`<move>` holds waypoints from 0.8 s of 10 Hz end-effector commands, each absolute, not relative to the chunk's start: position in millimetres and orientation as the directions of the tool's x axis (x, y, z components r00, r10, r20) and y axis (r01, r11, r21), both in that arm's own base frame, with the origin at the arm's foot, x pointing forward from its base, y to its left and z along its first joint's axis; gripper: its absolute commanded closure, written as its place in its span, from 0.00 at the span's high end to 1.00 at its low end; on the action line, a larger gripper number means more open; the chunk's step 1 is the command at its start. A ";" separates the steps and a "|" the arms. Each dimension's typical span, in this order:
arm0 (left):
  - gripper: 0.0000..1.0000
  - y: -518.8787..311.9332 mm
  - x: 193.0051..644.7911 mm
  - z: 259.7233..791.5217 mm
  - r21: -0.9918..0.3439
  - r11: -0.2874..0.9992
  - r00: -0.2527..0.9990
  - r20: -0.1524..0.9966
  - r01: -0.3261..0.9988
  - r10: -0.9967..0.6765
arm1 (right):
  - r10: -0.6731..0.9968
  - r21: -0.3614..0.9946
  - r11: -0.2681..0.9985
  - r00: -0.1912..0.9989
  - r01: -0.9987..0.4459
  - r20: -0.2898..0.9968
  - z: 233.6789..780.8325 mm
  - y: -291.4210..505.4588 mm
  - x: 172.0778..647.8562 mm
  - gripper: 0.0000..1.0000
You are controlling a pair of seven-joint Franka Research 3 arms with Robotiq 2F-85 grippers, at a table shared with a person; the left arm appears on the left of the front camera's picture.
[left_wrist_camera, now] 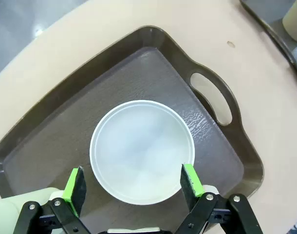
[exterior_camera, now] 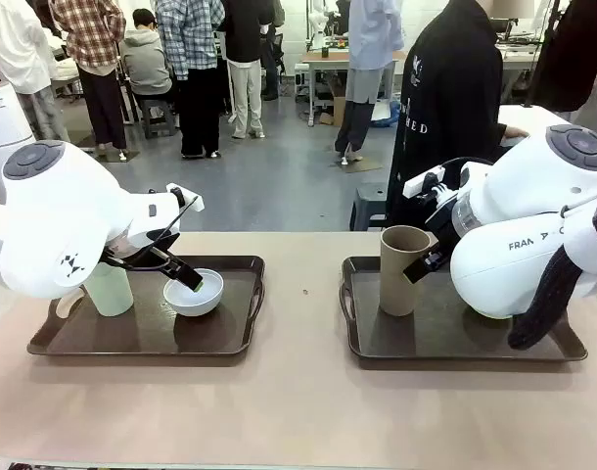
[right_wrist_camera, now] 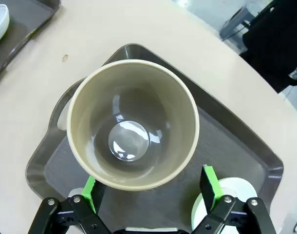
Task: Set up a tray with a mat and arrange the tableware.
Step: Pick up the Picnic Bowl and Reusable plastic cup from the Handle tray in front of the human's position and hold them in the air.
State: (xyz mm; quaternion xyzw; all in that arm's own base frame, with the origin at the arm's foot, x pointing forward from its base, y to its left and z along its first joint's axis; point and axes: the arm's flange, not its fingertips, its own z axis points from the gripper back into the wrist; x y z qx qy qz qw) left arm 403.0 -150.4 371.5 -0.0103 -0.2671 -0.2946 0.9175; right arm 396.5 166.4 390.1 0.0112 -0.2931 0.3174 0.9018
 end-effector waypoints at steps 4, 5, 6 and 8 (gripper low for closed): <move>1.00 -150.4 403.0 371.5 0.138 0.826 0.684 0.496 0.546 -0.535 | 0.565 -0.167 0.798 0.624 -0.578 0.540 392.1 166.6 396.9 1.00; 1.00 -150.4 403.0 371.5 0.138 0.826 0.684 0.496 0.546 -0.535 | 0.565 -0.167 0.798 0.624 -0.578 0.540 392.1 166.6 396.9 1.00; 1.00 -150.4 403.0 371.5 0.138 0.826 0.684 0.496 0.546 -0.535 | 0.565 -0.167 0.798 0.624 -0.578 0.540 392.1 166.6 396.9 1.00; 1.00 -150.4 403.0 371.5 0.138 0.826 0.684 0.496 0.546 -0.535 | 0.565 -0.167 0.798 0.624 -0.578 0.540 392.1 166.6 396.9 1.00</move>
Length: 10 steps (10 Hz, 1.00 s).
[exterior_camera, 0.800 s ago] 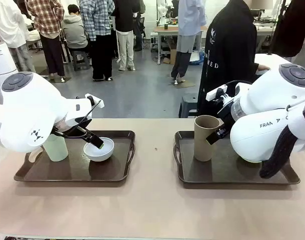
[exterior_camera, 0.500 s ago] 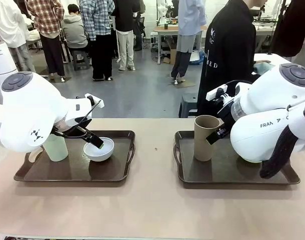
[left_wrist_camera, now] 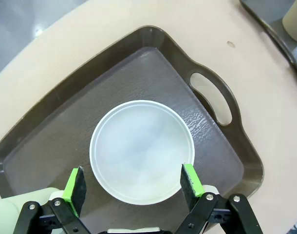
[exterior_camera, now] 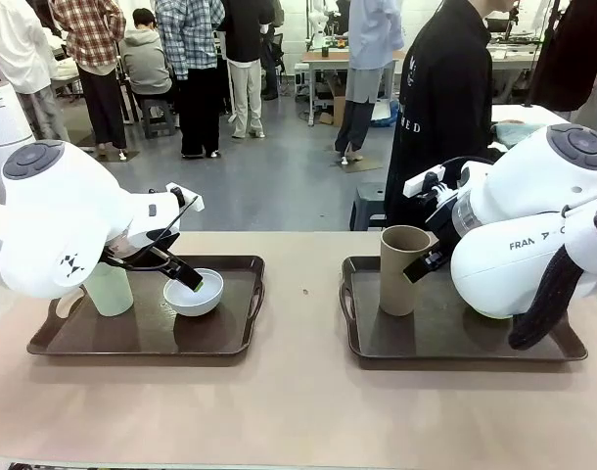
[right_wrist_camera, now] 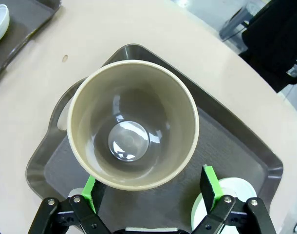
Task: Set up a tray with a mat and arrange the tableware.
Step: Pick up the Picnic Bowl and Reusable plastic cup from the Handle tray in front of the human's position and hold them in the air.
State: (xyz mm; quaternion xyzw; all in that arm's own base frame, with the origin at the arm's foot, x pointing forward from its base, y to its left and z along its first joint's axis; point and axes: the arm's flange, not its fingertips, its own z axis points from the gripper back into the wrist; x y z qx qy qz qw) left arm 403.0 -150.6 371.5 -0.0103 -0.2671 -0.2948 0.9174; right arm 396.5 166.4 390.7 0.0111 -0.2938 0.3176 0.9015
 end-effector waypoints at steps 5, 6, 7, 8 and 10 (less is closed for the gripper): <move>1.00 -150.6 403.0 371.5 0.139 0.826 0.683 0.496 0.546 -0.535 | 0.566 -0.167 0.798 0.626 -0.579 0.537 390.7 166.4 396.5 1.00; 1.00 -143.9 365.3 396.2 0.170 0.803 0.658 0.490 0.571 -0.571 | 0.529 -0.084 0.812 0.668 -0.578 0.523 400.5 147.0 363.1 1.00; 1.00 -124.0 327.6 412.7 0.184 0.771 0.622 0.491 0.610 -0.610 | 0.489 -0.051 0.837 0.703 -0.545 0.517 404.0 121.6 320.5 1.00; 1.00 -95.8 291.3 412.4 0.150 0.768 0.673 0.398 0.623 -0.624 | 0.427 0.036 0.874 0.800 -0.485 0.421 392.0 87.3 273.4 1.00; 1.00 -41.5 234.4 401.1 0.080 0.810 0.793 0.167 0.581 -0.585 | 0.288 0.133 0.929 0.900 -0.346 0.326 371.0 42.9 206.5 1.00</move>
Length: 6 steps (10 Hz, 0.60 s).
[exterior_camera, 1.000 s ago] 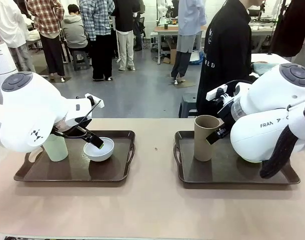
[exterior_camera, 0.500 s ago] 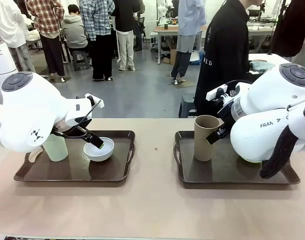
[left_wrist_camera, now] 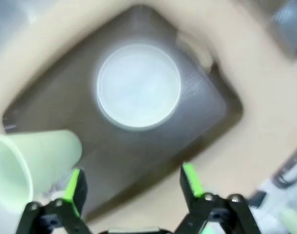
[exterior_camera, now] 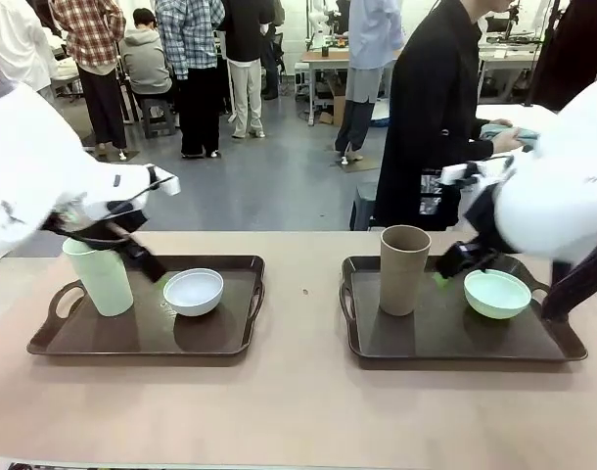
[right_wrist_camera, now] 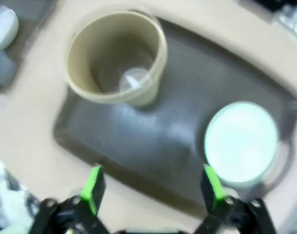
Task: Set up a tray with a mat and arrange the tableware.
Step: Pick up the Picnic Bowl and Reusable plastic cup from the Handle tray in front of the human's position and hold them in the air.
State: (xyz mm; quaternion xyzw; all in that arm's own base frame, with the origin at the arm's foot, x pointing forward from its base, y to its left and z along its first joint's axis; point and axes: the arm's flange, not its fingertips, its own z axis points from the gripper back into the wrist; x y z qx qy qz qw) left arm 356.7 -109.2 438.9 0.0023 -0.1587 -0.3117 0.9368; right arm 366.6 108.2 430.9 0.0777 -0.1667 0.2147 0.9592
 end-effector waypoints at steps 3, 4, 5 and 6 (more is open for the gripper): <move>1.00 -109.2 356.7 438.9 0.103 0.806 0.755 0.296 0.583 -0.585 | 0.386 0.078 0.896 0.852 -0.438 0.353 430.9 108.2 366.6 1.00; 1.00 -109.2 356.7 438.9 0.103 0.806 0.755 0.296 0.583 -0.585 | 0.386 0.078 0.896 0.852 -0.438 0.353 430.9 108.2 366.6 1.00; 1.00 -83.5 338.4 451.7 0.088 0.828 0.801 0.215 0.554 -0.559 | 0.349 0.091 0.918 0.896 -0.385 0.274 439.7 89.2 352.4 1.00; 1.00 -89.7 340.2 470.4 -0.011 0.847 0.815 0.279 0.532 -0.508 | 0.390 0.373 0.807 0.888 -0.457 0.244 445.6 95.3 360.4 1.00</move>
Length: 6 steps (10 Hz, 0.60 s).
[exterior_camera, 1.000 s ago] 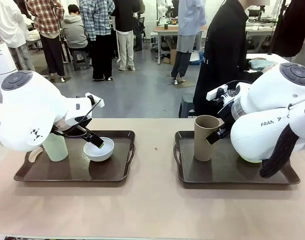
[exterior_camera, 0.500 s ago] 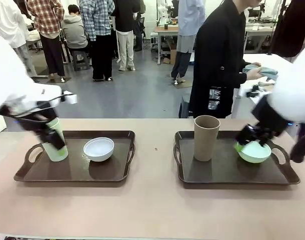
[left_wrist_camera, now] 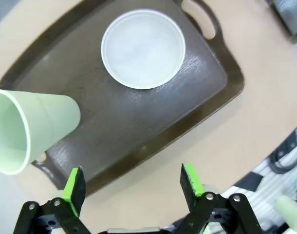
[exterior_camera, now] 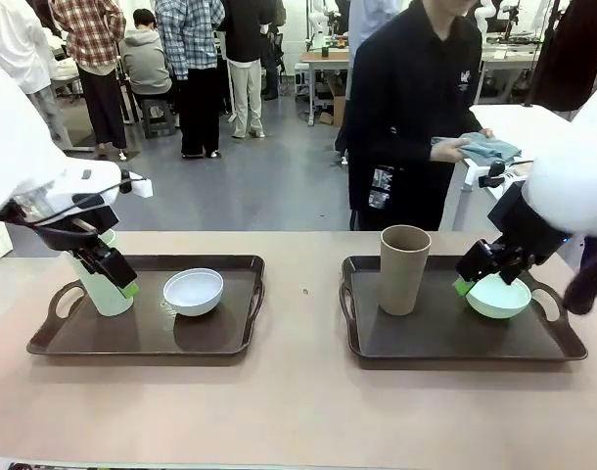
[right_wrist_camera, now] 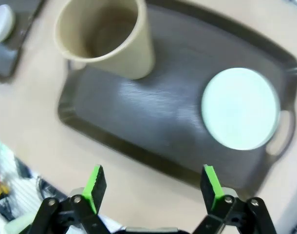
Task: Set up a tray with a mat and arrange the tableware.
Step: Pick up the Picnic Bowl and Reusable plastic cup from the Handle tray in front of the human's position and hold them in the air.
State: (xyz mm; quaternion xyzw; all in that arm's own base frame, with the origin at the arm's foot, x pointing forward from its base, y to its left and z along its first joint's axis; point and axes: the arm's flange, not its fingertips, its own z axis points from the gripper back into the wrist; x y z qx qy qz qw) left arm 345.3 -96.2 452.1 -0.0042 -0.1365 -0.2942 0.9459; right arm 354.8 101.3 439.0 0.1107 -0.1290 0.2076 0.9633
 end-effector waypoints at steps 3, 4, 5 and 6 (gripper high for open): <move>1.00 -24.5 260.5 541.2 -0.318 0.802 0.845 0.370 0.505 -0.386 | 0.322 0.763 0.507 0.909 -0.401 0.264 507.9 11.4 284.9 1.00; 1.00 -23.3 248.3 535.6 0.180 0.921 0.844 0.369 0.345 -0.389 | 0.186 0.576 0.741 0.929 -0.346 0.320 512.8 -6.2 275.4 1.00; 1.00 -48.1 295.7 516.2 -0.266 0.799 0.826 0.355 0.539 -0.438 | 0.373 0.595 0.623 0.861 -0.508 0.345 485.7 53.9 313.8 1.00; 1.00 -28.1 272.2 544.0 -0.162 0.848 0.822 0.390 0.505 -0.415 | 0.313 0.632 0.613 0.880 -0.474 0.356 509.0 20.9 292.4 1.00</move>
